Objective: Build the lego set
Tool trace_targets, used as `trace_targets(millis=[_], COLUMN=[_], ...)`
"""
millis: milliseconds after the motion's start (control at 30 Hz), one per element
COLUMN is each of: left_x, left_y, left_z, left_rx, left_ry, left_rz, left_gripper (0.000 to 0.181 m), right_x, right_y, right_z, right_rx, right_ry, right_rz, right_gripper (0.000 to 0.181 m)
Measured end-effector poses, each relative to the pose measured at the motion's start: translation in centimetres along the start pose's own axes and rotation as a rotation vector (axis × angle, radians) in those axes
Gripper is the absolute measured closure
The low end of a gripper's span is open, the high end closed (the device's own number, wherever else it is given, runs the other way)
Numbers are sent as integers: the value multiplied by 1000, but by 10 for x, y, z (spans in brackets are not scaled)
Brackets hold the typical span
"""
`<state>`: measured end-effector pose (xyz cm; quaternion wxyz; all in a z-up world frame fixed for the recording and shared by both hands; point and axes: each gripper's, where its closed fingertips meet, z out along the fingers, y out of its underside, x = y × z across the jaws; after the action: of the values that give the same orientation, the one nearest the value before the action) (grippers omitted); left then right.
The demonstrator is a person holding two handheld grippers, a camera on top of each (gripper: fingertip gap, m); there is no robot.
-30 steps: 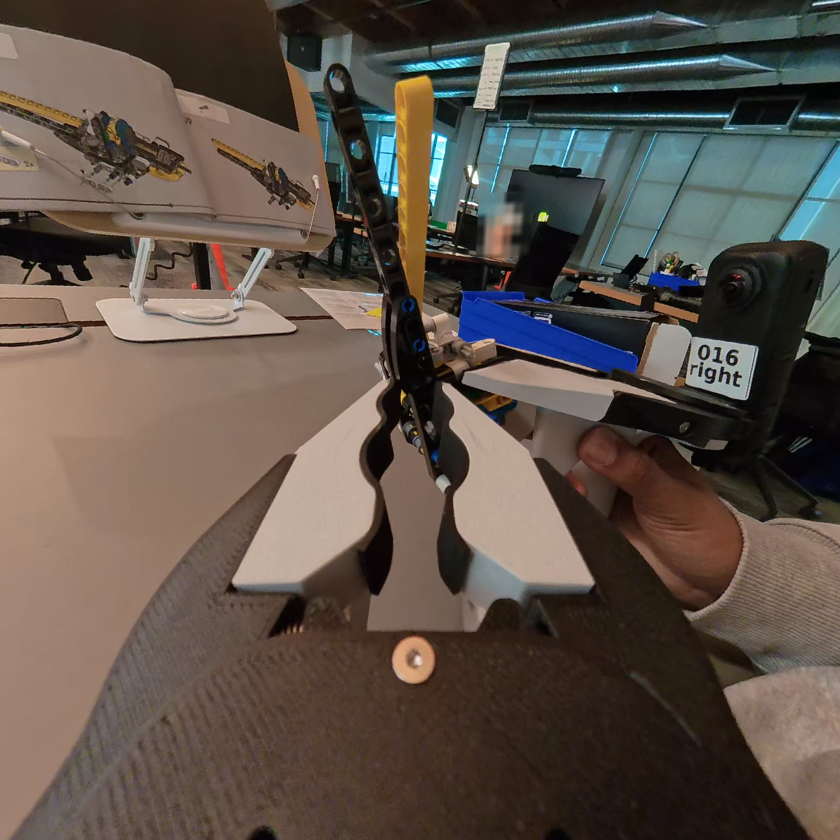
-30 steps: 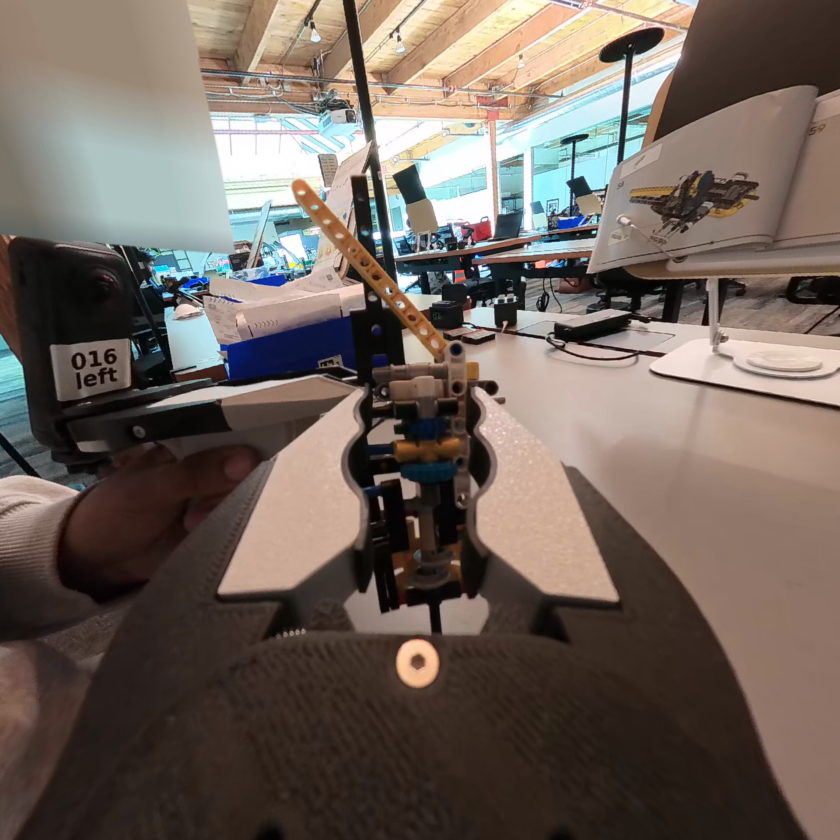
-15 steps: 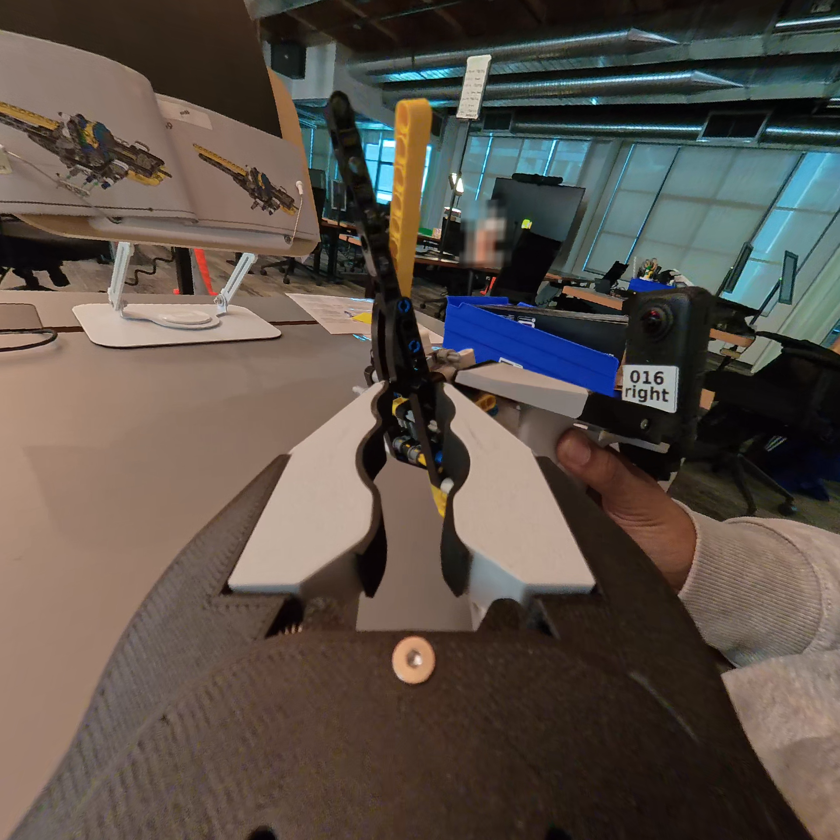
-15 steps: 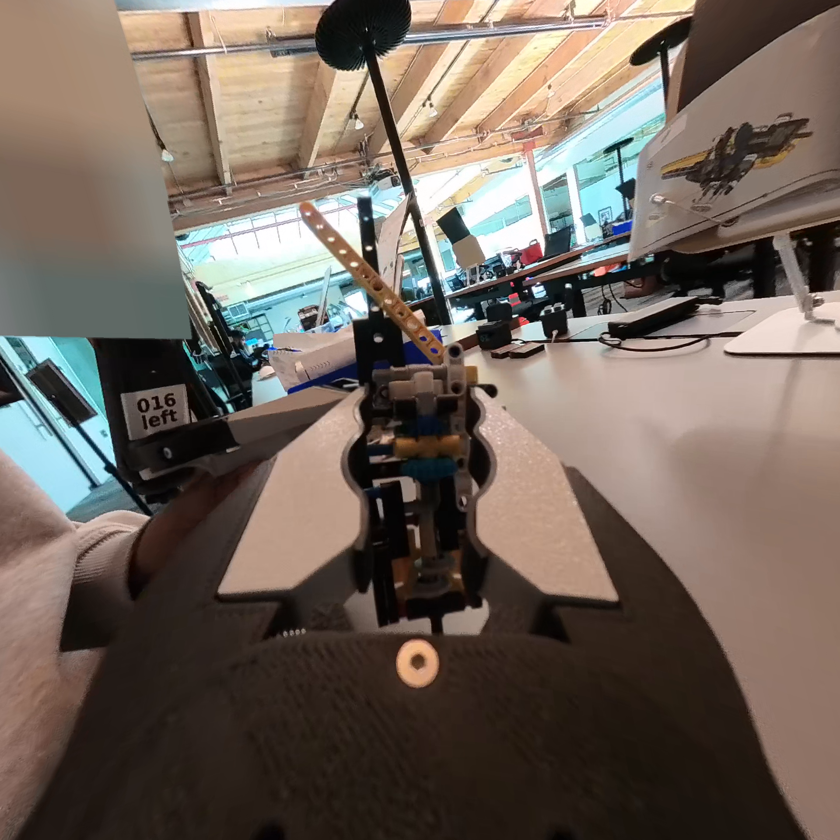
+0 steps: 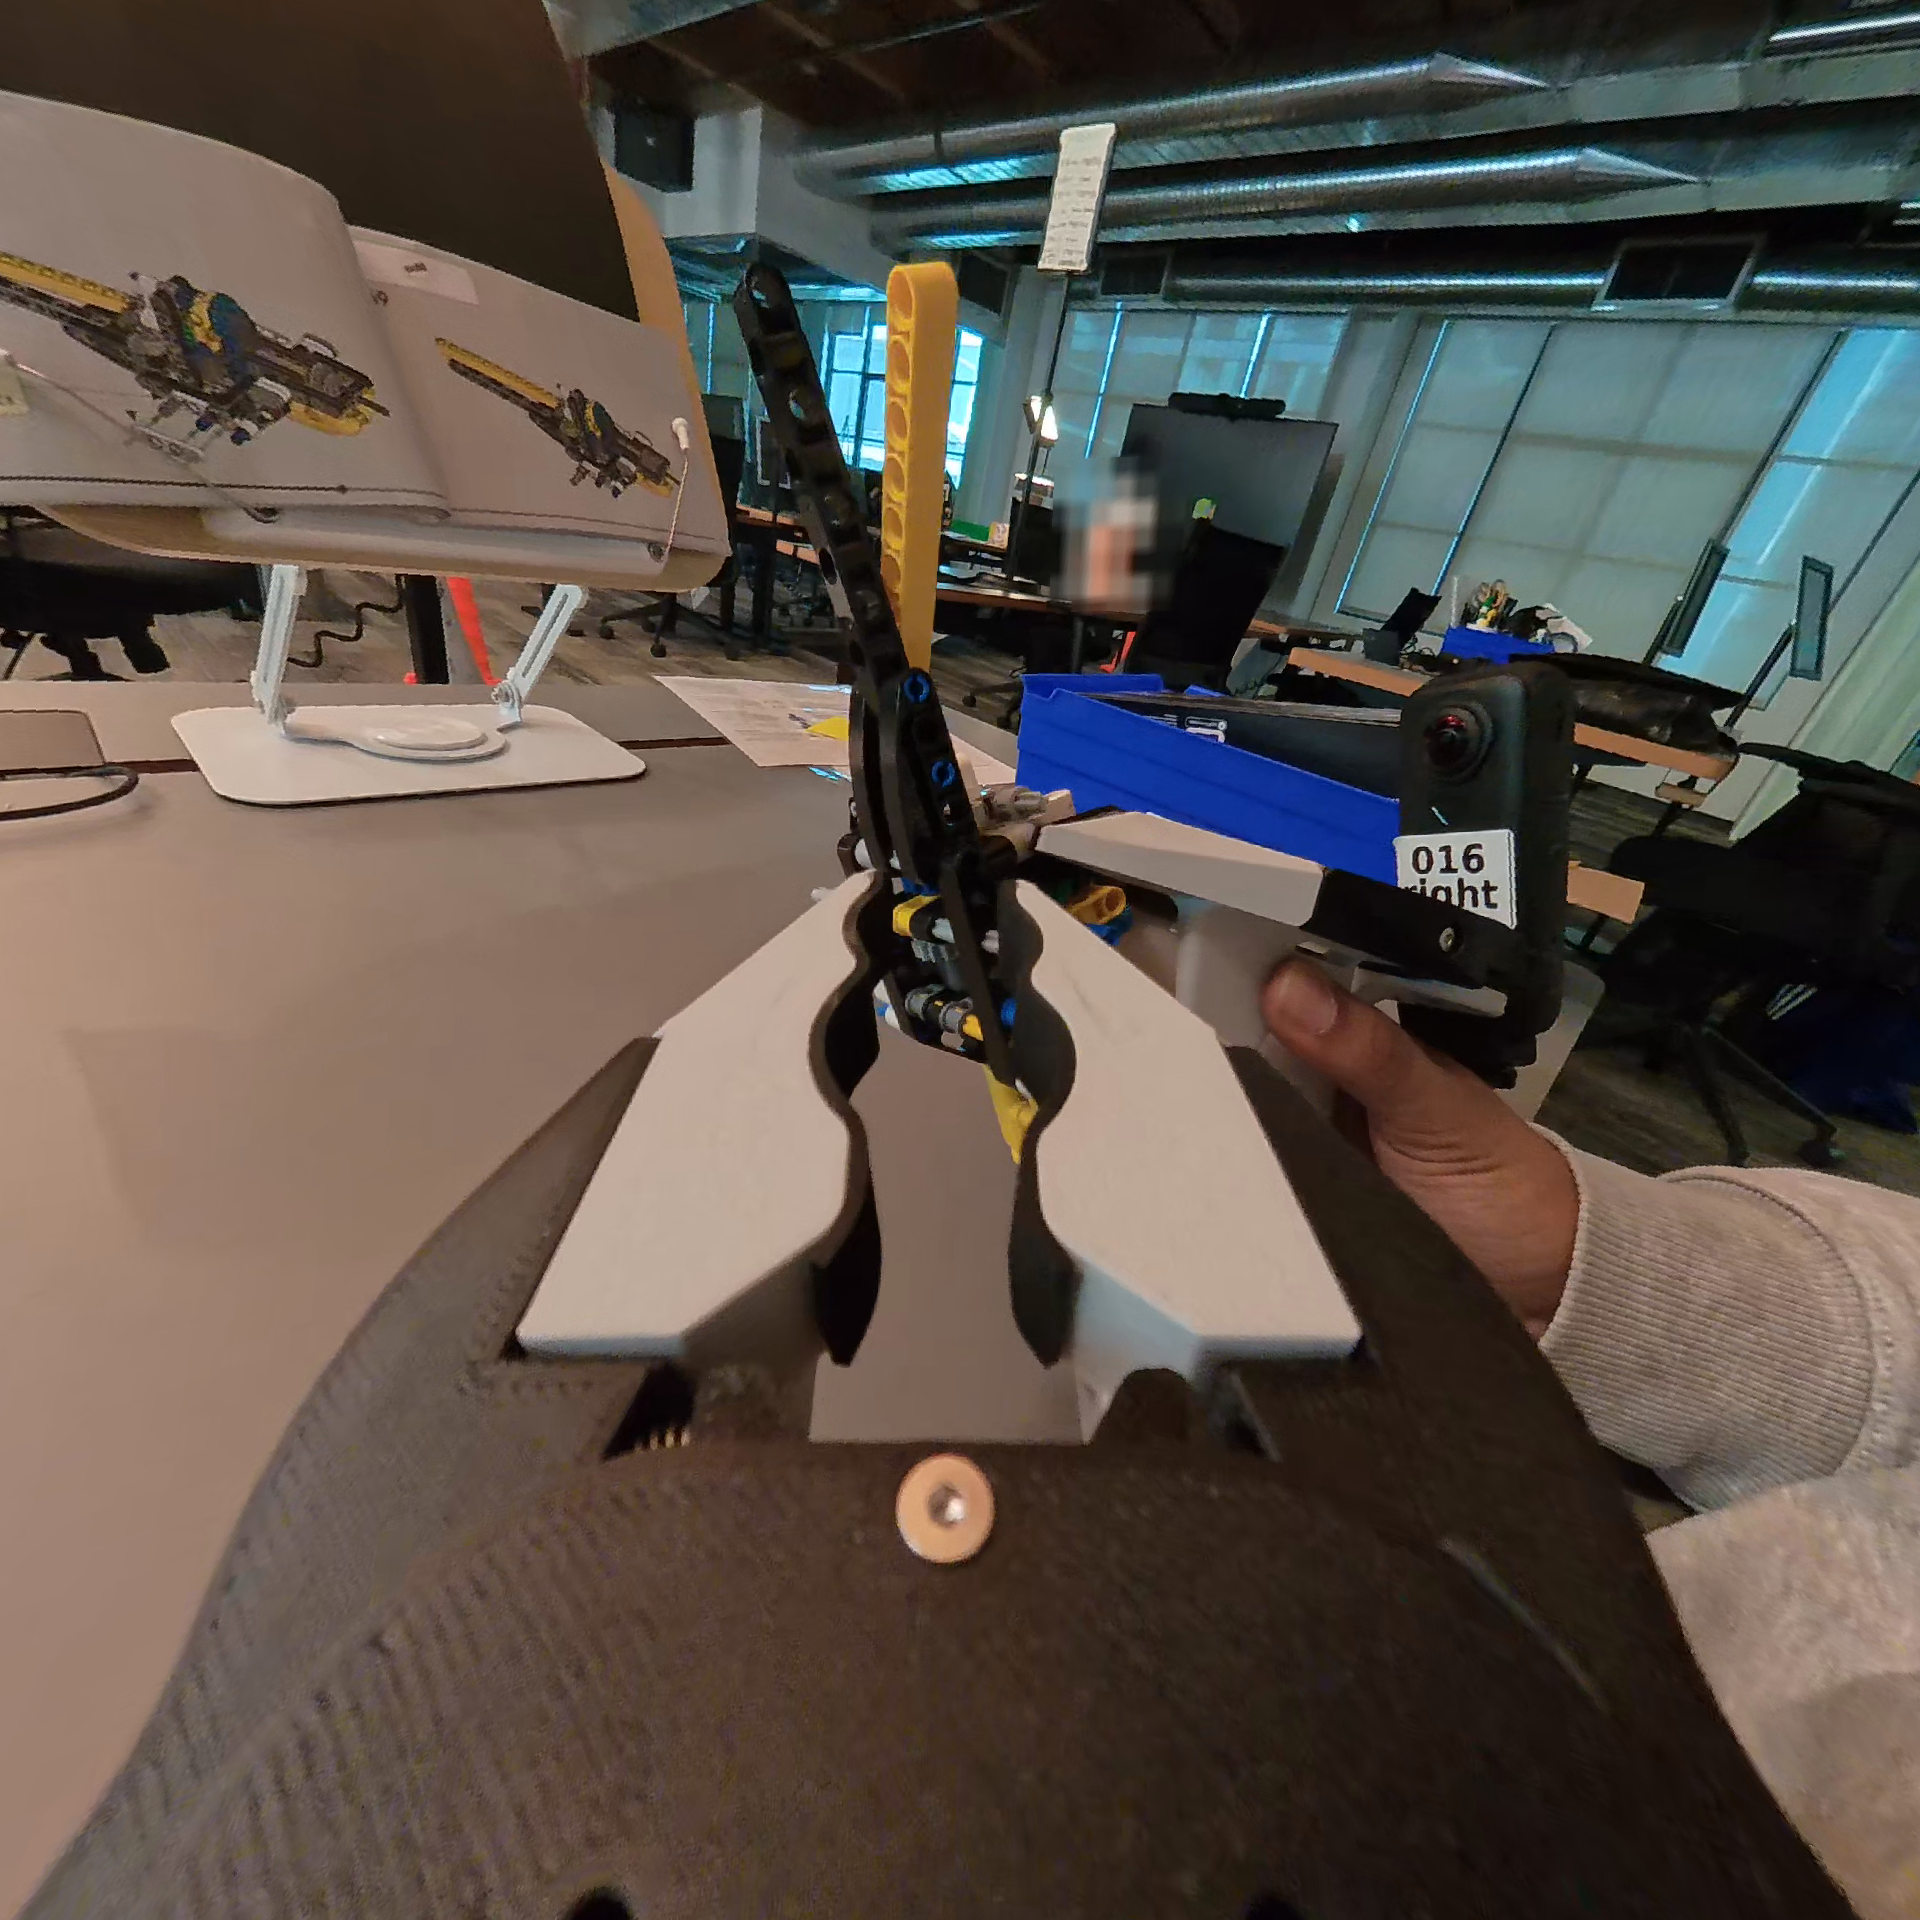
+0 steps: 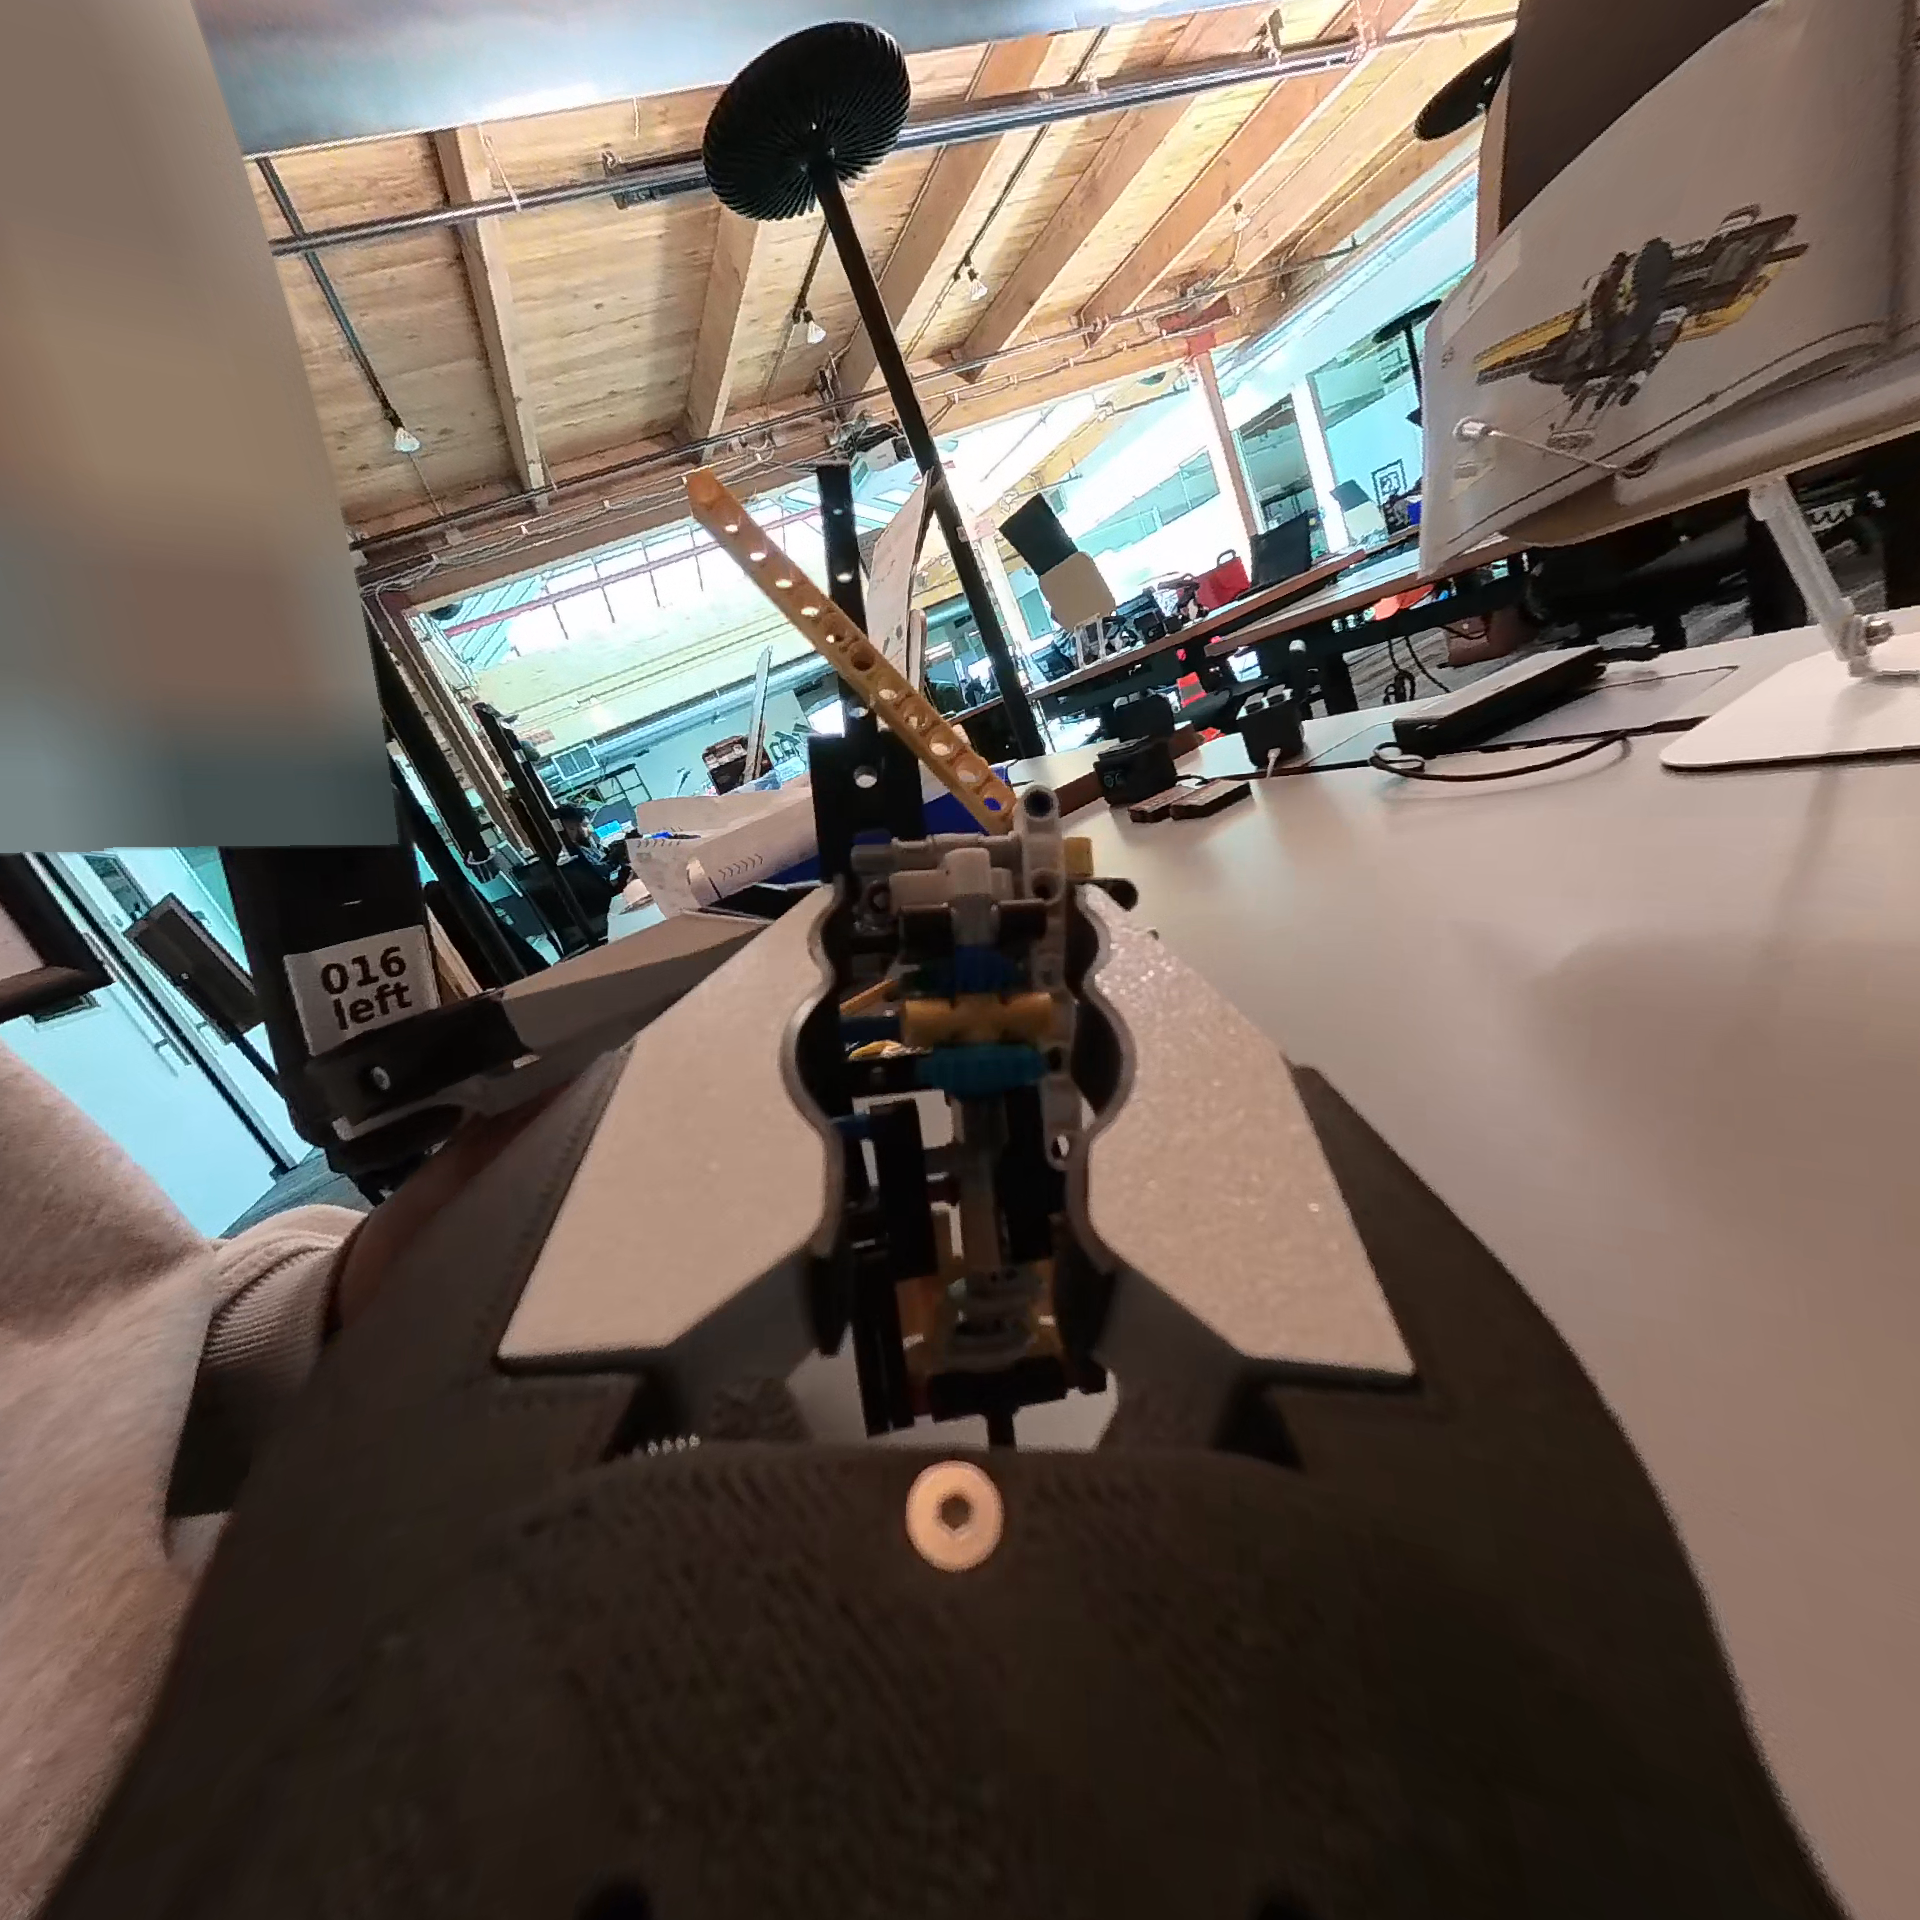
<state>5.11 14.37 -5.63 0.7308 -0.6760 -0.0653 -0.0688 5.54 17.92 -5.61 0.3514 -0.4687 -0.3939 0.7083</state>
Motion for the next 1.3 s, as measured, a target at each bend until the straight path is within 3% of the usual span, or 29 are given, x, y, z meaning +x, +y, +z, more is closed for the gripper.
trace_targets(millis=[33,1300], left_x=[0,-5], left_y=[0,-3], left_z=[0,-1], left_rx=[1,-2], left_ry=[1,38], left_rz=[-2,-57], left_gripper=[164,172], right_x=[0,-3], right_y=[0,13], right_z=[0,7], right_rx=[-1,-111], right_ry=[-3,-23], right_rz=[0,-42], right_gripper=[142,145])
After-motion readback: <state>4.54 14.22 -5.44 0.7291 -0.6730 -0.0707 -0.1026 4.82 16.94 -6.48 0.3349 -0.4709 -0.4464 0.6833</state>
